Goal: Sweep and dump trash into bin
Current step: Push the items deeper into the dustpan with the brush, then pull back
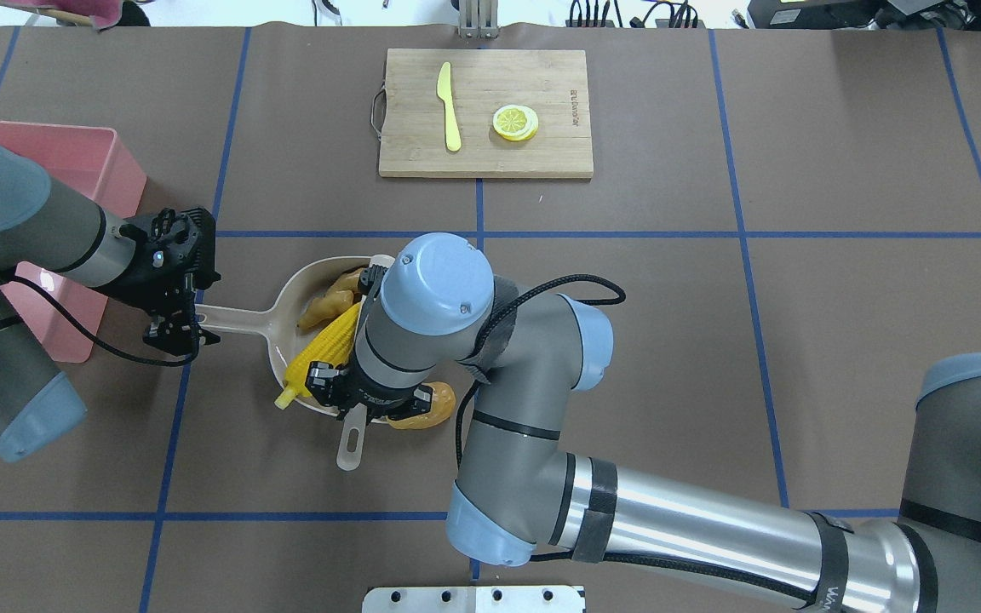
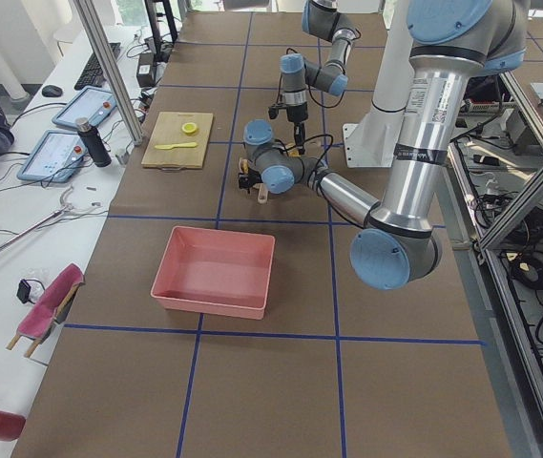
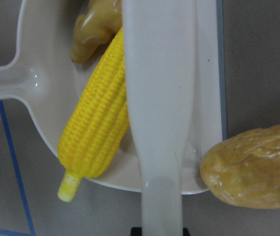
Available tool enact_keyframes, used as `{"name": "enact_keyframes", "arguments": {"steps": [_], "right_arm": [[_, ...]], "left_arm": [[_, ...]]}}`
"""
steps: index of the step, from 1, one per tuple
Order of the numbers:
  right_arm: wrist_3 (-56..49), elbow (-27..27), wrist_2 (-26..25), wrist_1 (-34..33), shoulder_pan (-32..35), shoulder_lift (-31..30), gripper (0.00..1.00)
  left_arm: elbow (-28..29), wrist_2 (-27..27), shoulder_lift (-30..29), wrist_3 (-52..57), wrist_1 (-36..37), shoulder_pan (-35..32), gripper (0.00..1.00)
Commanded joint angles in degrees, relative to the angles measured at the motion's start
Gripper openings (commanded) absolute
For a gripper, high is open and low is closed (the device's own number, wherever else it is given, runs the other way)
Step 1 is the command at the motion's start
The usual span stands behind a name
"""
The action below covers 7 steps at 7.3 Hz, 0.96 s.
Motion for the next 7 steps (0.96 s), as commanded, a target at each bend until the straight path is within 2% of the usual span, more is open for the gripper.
{"name": "enact_keyframes", "arguments": {"steps": [1, 4, 7], "right_arm": [[3.0, 2.7, 2.6, -4.9, 2.0, -1.2, 0.00], [9.6, 10.1, 2.8, -17.4, -0.4, -4.1, 0.00], [17.2, 13.2, 2.3, -22.7, -7.2, -5.0, 0.00]], "left_arm": [[0.1, 0.0, 0.0, 0.0, 0.0, 0.0, 0.84], [0.7, -0.1, 0.1, 0.0, 0.0, 0.1, 0.82], [0.7, -1.4, 0.1, 0.1, 0.0, 0.1, 0.79]]}}
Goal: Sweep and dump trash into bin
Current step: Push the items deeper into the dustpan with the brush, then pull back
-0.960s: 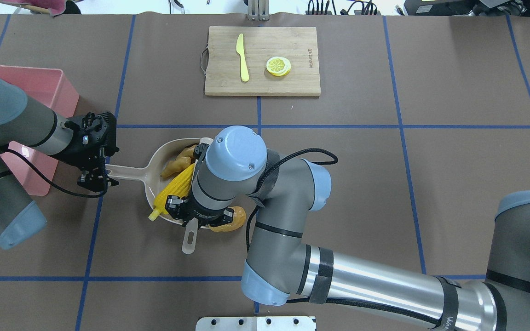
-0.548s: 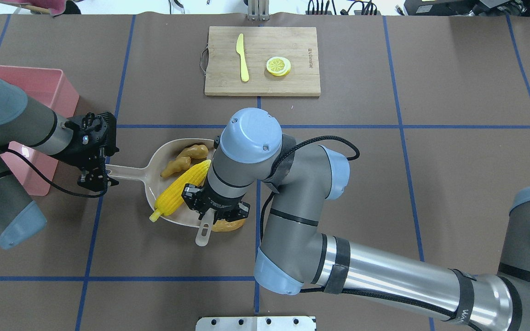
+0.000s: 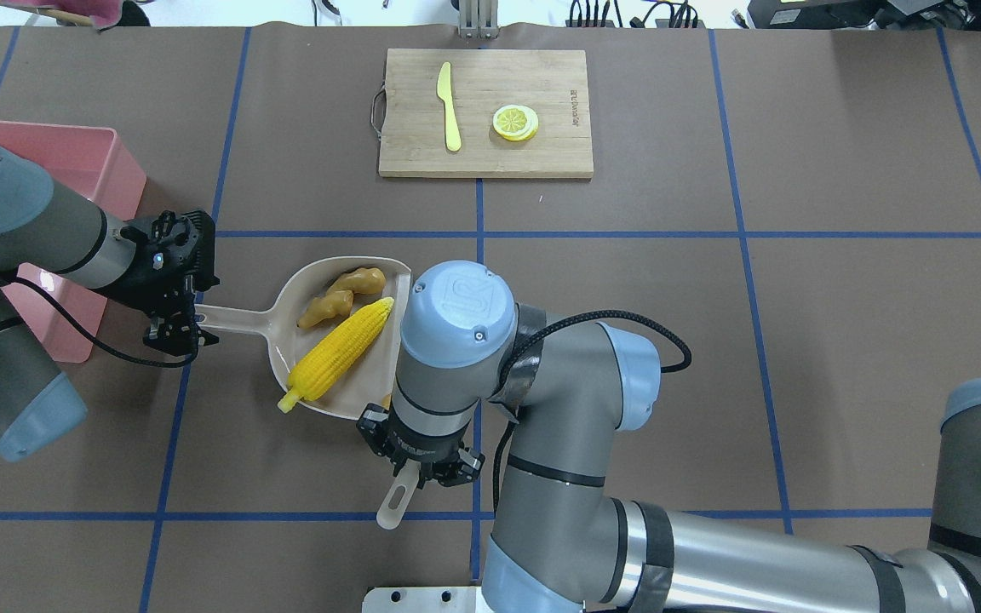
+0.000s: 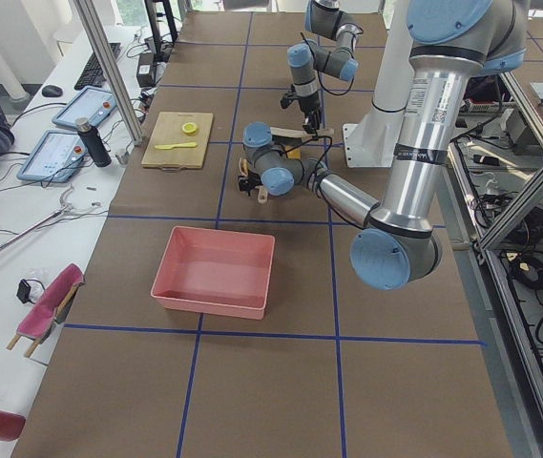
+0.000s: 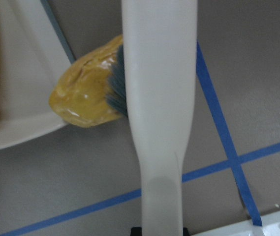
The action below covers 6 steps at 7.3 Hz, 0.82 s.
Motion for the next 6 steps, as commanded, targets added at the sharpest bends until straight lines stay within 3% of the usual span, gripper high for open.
{"name": "enact_keyframes", "arguments": {"steps": [1, 6], "right_arm": [[4.0, 2.5, -0.8, -3.4, -4.4, -0.8, 0.00], [4.5, 2.5, -1.2, -2.6, -4.4, -0.2, 0.00]], "left_arm": [[-0.3, -2.1, 0.0, -0.1, 0.0, -0.1, 0.79], [-0.5, -2.0, -0.1, 0.4, 0.0, -0.3, 0.78]]}}
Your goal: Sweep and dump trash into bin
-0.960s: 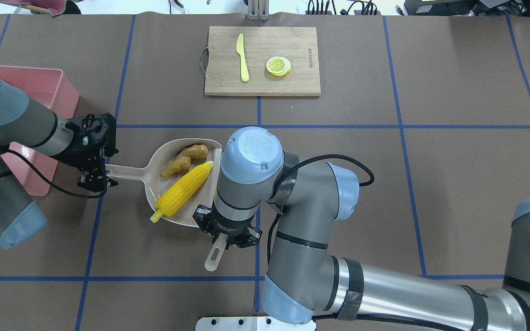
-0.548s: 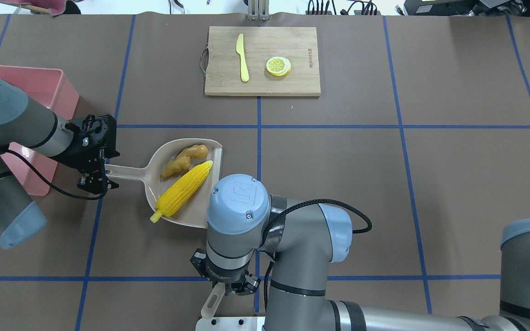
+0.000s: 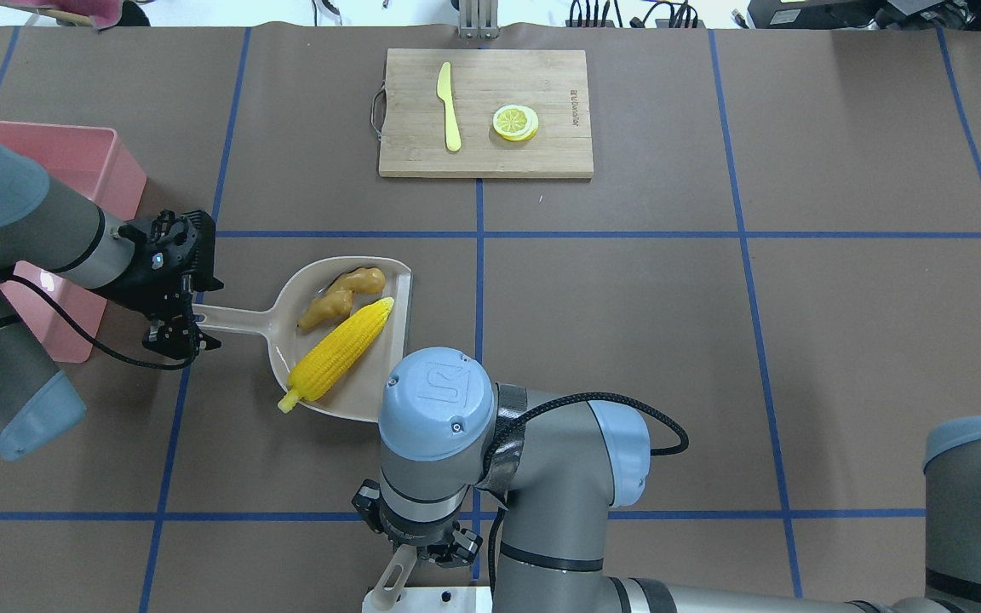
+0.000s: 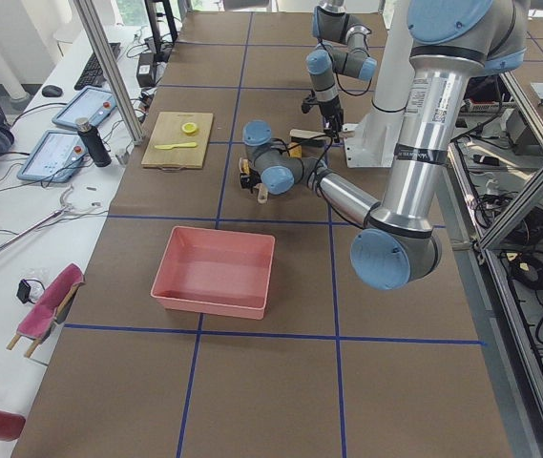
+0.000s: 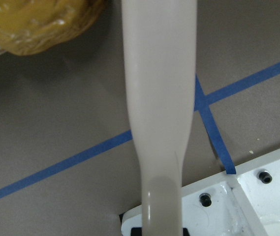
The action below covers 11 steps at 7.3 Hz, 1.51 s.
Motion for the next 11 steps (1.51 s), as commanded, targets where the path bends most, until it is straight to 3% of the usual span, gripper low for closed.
{"name": "enact_keyframes", "arguments": {"steps": [1, 5, 8, 11], "right_arm": [[-0.2, -0.7, -0.8, 3.0, 0.2, 0.7, 0.00], [-0.7, -7.9, -4.3, 12.8, 0.8, 2.0, 0.00], [-1.0, -8.4, -4.3, 17.2, 2.7, 2.2, 0.00], [-4.5, -11.9, -5.6, 26.9, 2.9, 2.8, 0.00]], "left_arm": [[0.2, 0.1, 0.1, 0.3, 0.0, -0.1, 0.76], [0.9, 0.1, 0.0, 0.3, 0.0, -0.1, 0.75], [0.8, 0.2, 0.0, 0.3, 0.0, -0.2, 0.70], [0.9, 0.1, 0.0, 0.3, 0.0, -0.3, 0.70]]}}
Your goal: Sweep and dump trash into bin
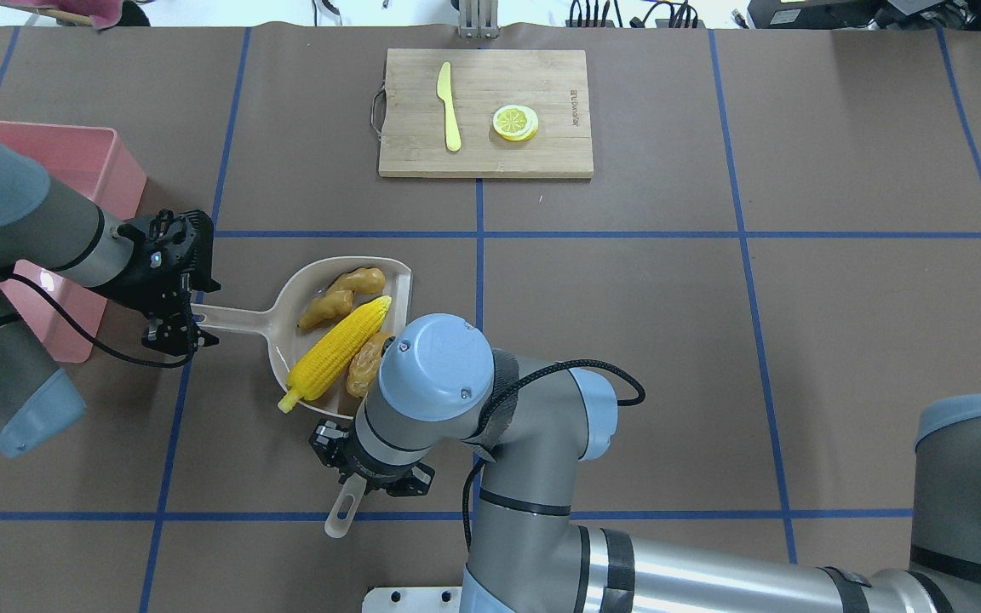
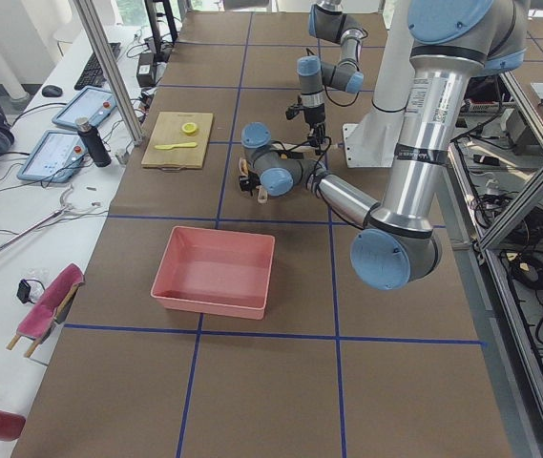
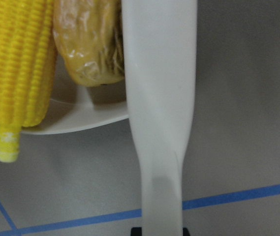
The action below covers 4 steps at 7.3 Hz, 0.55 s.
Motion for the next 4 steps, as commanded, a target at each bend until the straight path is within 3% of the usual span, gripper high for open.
{"name": "enact_keyframes", "arguments": {"steps": [1, 4], "right_arm": [[-2.3, -1.6, -0.9, 5.3, 0.2, 0.4, 0.00], [-3.4, -1.5, -1.1, 7.9, 0.4, 0.4, 0.00]], "left_arm": [[0.1, -0.1, 0.0, -0.1, 0.0, 0.0, 0.68], [0.7, -0.1, 0.0, -0.2, -0.6, 0.0, 0.63]]}}
